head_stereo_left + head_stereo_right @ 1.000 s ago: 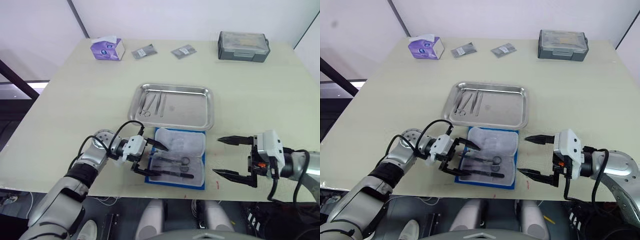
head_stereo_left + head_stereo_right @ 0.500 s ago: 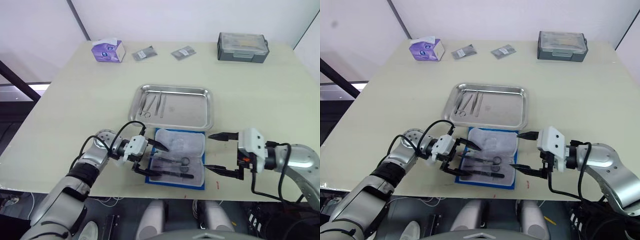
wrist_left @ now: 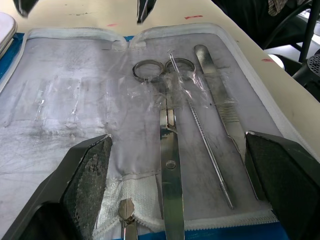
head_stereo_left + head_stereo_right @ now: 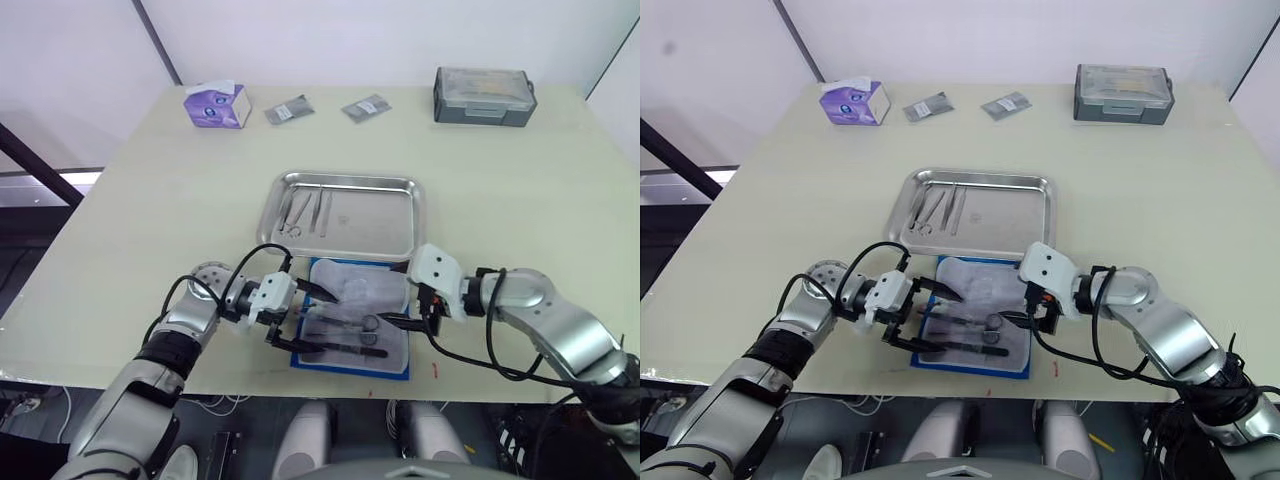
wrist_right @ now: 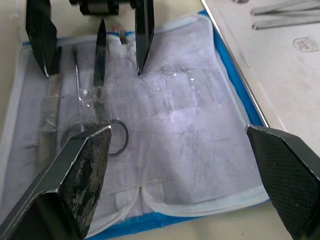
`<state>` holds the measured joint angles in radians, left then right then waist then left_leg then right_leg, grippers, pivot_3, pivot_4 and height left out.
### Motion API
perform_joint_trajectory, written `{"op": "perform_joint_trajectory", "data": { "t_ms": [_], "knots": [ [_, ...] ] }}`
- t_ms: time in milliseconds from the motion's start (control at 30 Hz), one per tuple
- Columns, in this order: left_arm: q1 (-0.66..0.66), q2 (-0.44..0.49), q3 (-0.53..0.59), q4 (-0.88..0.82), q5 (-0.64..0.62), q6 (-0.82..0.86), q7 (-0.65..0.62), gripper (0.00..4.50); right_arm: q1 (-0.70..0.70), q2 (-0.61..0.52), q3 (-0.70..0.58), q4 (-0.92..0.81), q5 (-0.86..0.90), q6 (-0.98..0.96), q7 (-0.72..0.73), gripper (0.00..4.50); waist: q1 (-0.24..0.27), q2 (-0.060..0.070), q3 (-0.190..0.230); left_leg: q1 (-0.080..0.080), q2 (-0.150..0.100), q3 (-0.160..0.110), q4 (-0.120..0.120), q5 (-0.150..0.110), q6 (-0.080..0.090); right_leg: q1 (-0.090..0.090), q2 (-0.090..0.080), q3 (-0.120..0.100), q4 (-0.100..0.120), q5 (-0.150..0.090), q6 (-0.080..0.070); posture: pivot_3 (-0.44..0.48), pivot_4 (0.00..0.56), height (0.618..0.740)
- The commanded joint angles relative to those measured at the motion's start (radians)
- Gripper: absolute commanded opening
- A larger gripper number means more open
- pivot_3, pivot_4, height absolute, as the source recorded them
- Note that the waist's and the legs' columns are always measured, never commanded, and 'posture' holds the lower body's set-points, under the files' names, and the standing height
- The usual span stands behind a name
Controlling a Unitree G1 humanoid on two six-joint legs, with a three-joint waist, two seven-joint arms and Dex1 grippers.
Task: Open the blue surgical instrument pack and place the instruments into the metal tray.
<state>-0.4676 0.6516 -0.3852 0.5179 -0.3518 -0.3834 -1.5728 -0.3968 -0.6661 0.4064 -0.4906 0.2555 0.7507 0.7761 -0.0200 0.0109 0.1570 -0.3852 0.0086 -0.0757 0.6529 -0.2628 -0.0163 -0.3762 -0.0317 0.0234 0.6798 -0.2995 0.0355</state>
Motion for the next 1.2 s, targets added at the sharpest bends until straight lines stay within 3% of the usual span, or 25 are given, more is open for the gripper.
{"op": "perform_joint_trajectory", "data": {
  "t_ms": [33, 733, 767, 833, 867, 900, 967, 1000, 1033, 1100, 1133, 1200],
  "knots": [
    [0.054, 0.002, -0.041, 0.021, 0.077, 0.035, -0.042, 4.48, -0.024, 0.008, 0.021, -0.017, -0.02, 0.002, 0.006, 4.5, 0.0, 0.0, 0.0, 0.0, 0.0, 0.0, 0.0, 0.0, 0.0, 0.0, 0.0, 0.0, 0.0, 0.0, 0.0, 0.0, 0.15, 0.734],
    [0.073, 0.001, -0.017, -0.009, 0.089, 0.058, -0.042, 4.48, -0.065, 0.062, 0.118, 0.048, -0.122, 0.057, 0.011, 4.5, -0.013, -0.001, 0.0, 0.0, 0.0, -0.001, 0.0, 0.0, 0.0, 0.0, 0.0, 0.0, 0.0, 0.0, 0.0, 0.0, 0.15, 0.734],
    [0.074, 0.002, -0.015, -0.008, 0.09, 0.058, -0.042, 4.5, -0.064, 0.059, 0.122, 0.046, -0.125, 0.056, 0.015, 4.09, -0.014, -0.001, -0.001, 0.0, 0.0, -0.001, 0.0, 0.0, 0.0, 0.0, 0.0, 0.0, 0.0, 0.0, 0.0, 0.0, 0.15, 0.734],
    [0.075, 0.003, -0.012, -0.008, 0.09, 0.058, -0.042, 4.5, -0.064, 0.056, 0.129, 0.042, -0.131, 0.054, 0.02, 3.91, -0.014, -0.001, -0.001, 0.0, 0.0, -0.001, 0.0, 0.0, 0.0, 0.0, 0.0, 0.0, 0.0, 0.0, 0.0, 0.0, 0.15, 0.734],
    [0.075, 0.003, -0.01, -0.008, 0.09, 0.058, -0.042, 4.5, -0.064, 0.056, 0.13, 0.041, -0.131, 0.054, 0.021, 3.41, -0.015, -0.001, -0.001, 0.0, 0.0, -0.001, 0.0, 0.0, 0.0, 0.0, 0.0, 0.0, 0.0, 0.0, 0.0, 0.0, 0.15, 0.734],
    [0.075, 0.003, -0.009, -0.007, 0.09, 0.058, -0.042, 4.5, -0.064, 0.057, 0.131, 0.039, -0.132, 0.055, 0.021, 3.31, -0.015, -0.001, -0.001, 0.0, 0.0, -0.001, 0.0, 0.0, 0.0, 0.0, 0.0, 0.0, 0.0, 0.0, 0.0, 0.0, 0.15, 0.734],
    [0.075, 0.003, -0.007, -0.006, 0.089, 0.059, -0.042, 4.5, -0.063, 0.056, 0.138, 0.036, -0.137, 0.053, 0.025, 2.54, -0.017, -0.002, -0.002, 0.0, 0.0, -0.002, 0.0, 0.0, 0.0, 0.0, 0.0, 0.0, 0.0, 0.0, 0.0, 0.0, 0.15, 0.734],
    [0.074, 0.003, -0.006, -0.005, 0.09, 0.059, -0.042, 4.5, -0.062, 0.055, 0.142, 0.036, -0.14, 0.05, 0.028, 2.54, -0.017, -0.002, -0.002, 0.0, 0.0, -0.002, 0.0, 0.0, 0.0, 0.0, 0.0, 0.0, 0.001, 0.0, 0.0, 0.0, 0.15, 0.734],
    [0.074, 0.003, -0.005, -0.005, 0.09, 0.059, -0.042, 4.5, -0.06, 0.054, 0.144, 0.035, -0.142, 0.048, 0.031, 2.09, -0.017, -0.002, -0.002, 0.0, 0.0, -0.002, 0.0, 0.0, 0.0, 0.0, 0.0, 0.0, 0.001, 0.0, 0.0, 0.0, 0.15, 0.734],
    [0.075, 0.005, -0.004, -0.005, 0.09, 0.059, -0.042, 4.5, -0.058, 0.054, 0.147, 0.034, -0.145, 0.047, 0.033, 1.83, -0.017, -0.002, -0.002, 0.0, 0.0, -0.002, 0.0, 0.0, 0.0, 0.0, 0.0, 0.0, 0.001, 0.0, 0.0, 0.0, 0.15, 0.734],
    [0.075, 0.006, -0.004, -0.006, 0.089, 0.059, -0.042, 4.5, -0.057, 0.054, 0.147, 0.032, -0.146, 0.047, 0.033, 1.21, -0.017, -0.002, -0.002, 0.0, 0.0, -0.002, 0.0, 0.0, 0.0, 0.0, 0.0, 0.0, 0.001, 0.0, 0.0, 0.0, 0.15, 0.734],
    [0.075, 0.008, -0.004, -0.006, 0.088, 0.06, -0.042, 4.5, -0.055, 0.054, 0.147, 0.03, -0.148, 0.045, 0.034, 0.52, -0.017, -0.002, -0.002, 0.0, 0.0, -0.002, 0.0, 0.0, 0.0, 0.0, 0.0, 0.0, 0.001, 0.0, 0.0, 0.0, 0.15, 0.734]
  ]
}}
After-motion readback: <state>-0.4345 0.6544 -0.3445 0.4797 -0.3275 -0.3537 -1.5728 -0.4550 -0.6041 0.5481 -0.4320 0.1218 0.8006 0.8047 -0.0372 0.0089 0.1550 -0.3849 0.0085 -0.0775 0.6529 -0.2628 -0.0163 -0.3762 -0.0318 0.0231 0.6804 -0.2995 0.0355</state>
